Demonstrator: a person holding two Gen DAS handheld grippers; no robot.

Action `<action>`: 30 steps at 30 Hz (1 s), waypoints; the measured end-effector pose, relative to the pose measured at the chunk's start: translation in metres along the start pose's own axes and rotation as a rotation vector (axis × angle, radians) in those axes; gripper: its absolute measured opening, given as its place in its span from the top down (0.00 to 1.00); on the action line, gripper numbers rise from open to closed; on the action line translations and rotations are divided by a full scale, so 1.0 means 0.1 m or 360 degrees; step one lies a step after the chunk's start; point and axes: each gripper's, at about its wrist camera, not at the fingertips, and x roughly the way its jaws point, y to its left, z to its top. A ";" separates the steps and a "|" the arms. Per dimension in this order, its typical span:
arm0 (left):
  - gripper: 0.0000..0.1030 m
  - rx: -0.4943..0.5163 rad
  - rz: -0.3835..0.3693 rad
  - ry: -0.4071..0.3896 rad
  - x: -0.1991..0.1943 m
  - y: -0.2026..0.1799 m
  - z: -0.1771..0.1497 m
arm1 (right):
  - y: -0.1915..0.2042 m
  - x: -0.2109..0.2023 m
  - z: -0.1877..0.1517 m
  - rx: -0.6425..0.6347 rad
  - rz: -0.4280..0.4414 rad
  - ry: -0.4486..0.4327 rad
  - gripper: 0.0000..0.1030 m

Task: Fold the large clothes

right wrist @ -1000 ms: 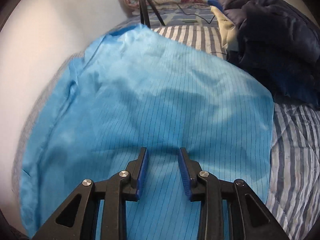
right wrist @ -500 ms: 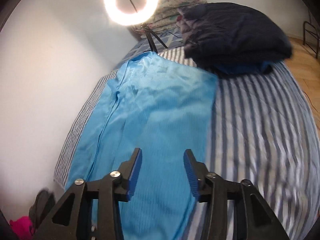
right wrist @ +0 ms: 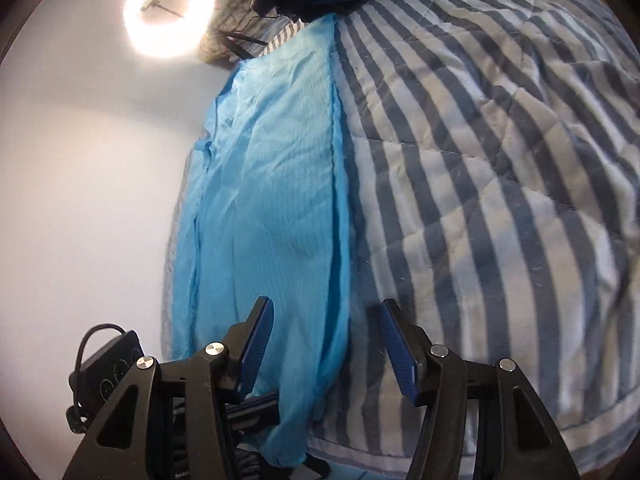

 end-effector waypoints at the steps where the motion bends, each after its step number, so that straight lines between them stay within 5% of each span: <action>1: 1.00 -0.0008 -0.0003 -0.0011 -0.06 0.00 0.01 | 0.03 0.04 0.00 -0.0012 0.0005 0.0003 0.46; 5: 1.00 0.0008 0.0113 -0.0190 -0.47 0.10 0.22 | 0.20 0.20 -0.02 -0.0144 -0.0057 0.0077 0.86; 7: 1.00 -0.0047 0.0188 -0.0290 -0.59 0.21 0.40 | 0.29 0.24 -0.03 -0.0210 -0.0129 0.0073 0.96; 12: 1.00 -0.0234 0.0271 -0.0392 -0.51 0.50 0.90 | 0.46 0.24 0.00 -0.0233 -0.0201 0.0053 1.00; 16: 1.00 -0.0242 0.0371 -0.0272 -0.09 0.62 1.09 | 0.63 0.26 0.04 -0.0269 -0.0257 0.0042 1.00; 18: 1.00 -0.0179 0.0448 -0.0173 0.21 0.62 1.07 | 0.69 0.27 0.06 -0.0278 -0.0262 0.0038 1.00; 21: 1.00 -0.0105 0.0470 -0.0203 0.16 0.57 1.03 | 0.75 0.30 0.10 -0.0300 -0.0292 0.0023 1.00; 30: 1.00 -0.0398 0.0301 -0.0289 -0.48 0.60 0.31 | 1.00 0.26 0.10 -0.0455 -0.0395 -0.0022 1.00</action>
